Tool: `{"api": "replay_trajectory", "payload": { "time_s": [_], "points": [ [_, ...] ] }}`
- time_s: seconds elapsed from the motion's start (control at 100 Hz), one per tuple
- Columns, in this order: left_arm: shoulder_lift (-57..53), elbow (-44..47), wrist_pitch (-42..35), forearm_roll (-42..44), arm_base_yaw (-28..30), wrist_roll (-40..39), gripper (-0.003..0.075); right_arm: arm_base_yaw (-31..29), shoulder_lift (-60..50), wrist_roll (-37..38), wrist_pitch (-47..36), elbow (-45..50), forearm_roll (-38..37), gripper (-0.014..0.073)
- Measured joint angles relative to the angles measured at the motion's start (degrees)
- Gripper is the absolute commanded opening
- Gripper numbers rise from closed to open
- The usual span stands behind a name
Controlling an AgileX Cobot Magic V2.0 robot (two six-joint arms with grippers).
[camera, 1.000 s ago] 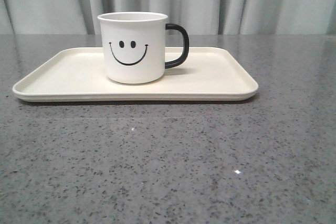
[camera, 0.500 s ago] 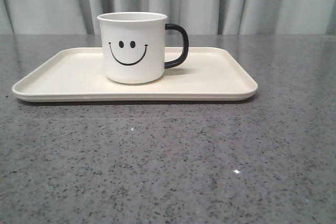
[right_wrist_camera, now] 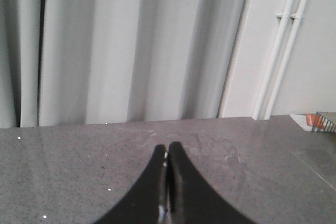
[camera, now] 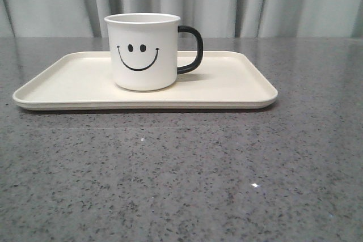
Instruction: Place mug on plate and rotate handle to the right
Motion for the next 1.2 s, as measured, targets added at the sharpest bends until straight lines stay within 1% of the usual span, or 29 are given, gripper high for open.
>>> {"api": "replay_trajectory", "payload": {
  "time_s": [0.1,0.21,0.33,0.56,0.79,0.95,1.07,1.2],
  "points": [
    [0.0,0.0,0.0,0.0,0.0,0.0,-0.002,-4.4,0.0,0.0,-3.1,4.13,2.52,-0.012],
    [0.0,0.0,0.0,0.0,0.0,0.0,-0.002,-8.66,-0.25,0.0,-8.28,9.53,5.95,-0.012],
    [0.0,0.0,0.0,0.0,0.0,0.0,-0.002,-11.3,-1.51,0.0,-14.1,15.54,10.24,-0.012],
    [0.0,0.0,0.0,0.0,0.0,0.0,-0.002,-11.8,-5.31,0.0,-23.49,29.61,16.75,-0.012],
    [0.0,0.0,0.0,0.0,0.0,0.0,-0.002,-11.8,-11.29,0.0,-30.63,42.29,19.75,-0.012],
    [0.0,0.0,0.0,0.0,0.0,0.0,-0.002,-11.8,-15.84,0.0,-35.69,47.17,20.76,-0.012],
    [0.0,0.0,0.0,0.0,0.0,0.0,-0.002,-11.8,-18.87,0.0,-36.93,49.48,22.67,-0.012],
    [0.0,0.0,0.0,0.0,0.0,0.0,-0.002,-11.8,-19.23,0.1,-37.53,51.88,23.86,-0.012]
  ]
}}
